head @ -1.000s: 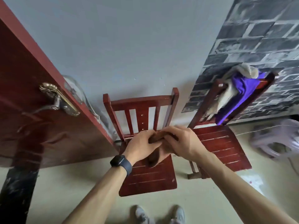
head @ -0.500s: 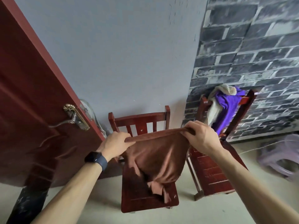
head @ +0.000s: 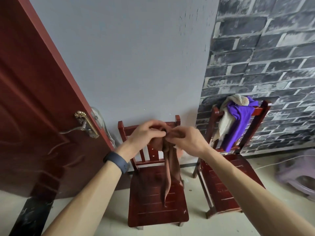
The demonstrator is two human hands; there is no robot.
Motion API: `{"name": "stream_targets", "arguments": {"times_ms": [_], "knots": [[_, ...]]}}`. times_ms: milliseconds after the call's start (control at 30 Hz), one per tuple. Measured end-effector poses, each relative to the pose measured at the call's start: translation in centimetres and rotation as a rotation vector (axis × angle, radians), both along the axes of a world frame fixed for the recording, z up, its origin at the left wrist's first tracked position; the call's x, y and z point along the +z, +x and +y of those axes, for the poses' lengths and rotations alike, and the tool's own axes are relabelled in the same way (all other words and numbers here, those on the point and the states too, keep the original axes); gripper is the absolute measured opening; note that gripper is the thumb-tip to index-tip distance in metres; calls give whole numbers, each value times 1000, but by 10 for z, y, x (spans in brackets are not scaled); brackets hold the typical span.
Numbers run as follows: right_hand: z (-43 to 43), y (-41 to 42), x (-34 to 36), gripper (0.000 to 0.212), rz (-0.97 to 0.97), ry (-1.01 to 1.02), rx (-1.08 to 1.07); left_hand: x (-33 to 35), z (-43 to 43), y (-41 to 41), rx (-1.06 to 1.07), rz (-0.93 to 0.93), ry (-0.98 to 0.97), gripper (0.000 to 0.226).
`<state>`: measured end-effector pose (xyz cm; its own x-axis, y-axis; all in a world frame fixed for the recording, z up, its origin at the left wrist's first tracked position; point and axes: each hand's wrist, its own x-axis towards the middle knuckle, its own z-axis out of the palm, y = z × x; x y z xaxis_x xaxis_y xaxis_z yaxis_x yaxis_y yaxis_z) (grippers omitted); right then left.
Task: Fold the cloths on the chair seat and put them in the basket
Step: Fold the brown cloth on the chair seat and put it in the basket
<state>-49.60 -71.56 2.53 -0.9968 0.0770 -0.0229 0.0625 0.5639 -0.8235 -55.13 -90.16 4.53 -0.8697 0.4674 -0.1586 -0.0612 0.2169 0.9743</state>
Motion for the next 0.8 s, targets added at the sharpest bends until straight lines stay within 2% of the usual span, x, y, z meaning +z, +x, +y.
{"name": "stream_targets", "arguments": {"times_ms": [67,100,167,200,233,300,333,367,433,500,567,633,700,800], "knots": [[8,-5,14,11,25,-139,-54,-11,-10,3,152,-140,298,47],[12,-6,23,16,5,-266,-41,-22,-14,4,188,-132,296,60],[15,-9,42,18,-87,-586,34,-47,-12,13,38,-23,-61,80],[14,-12,51,14,-122,-738,55,-60,-7,18,-67,32,-229,78],[15,-17,59,11,-129,-868,57,-69,-1,19,-125,73,-299,63],[23,-31,62,9,-83,-1043,-26,-72,14,20,-103,119,-337,30],[26,-36,57,15,-48,-1082,-113,-69,20,20,-58,155,-361,27],[29,-38,47,35,-27,-1047,-221,-67,24,18,-1,192,-370,27],[26,-24,18,71,-73,-798,-430,-61,29,14,124,169,-262,27],[11,6,-19,88,-175,-581,-383,-55,31,7,220,-21,-86,28],[-5,35,-51,84,-201,-437,-246,-52,31,1,232,-215,-13,30],[-12,47,-71,65,-110,-324,-247,-52,30,-1,204,-341,25,28],[-15,45,-77,52,-52,-253,-292,-52,29,1,177,-413,82,26],[-15,37,-84,43,-23,-249,-298,-59,27,5,134,-463,141,35]]}}
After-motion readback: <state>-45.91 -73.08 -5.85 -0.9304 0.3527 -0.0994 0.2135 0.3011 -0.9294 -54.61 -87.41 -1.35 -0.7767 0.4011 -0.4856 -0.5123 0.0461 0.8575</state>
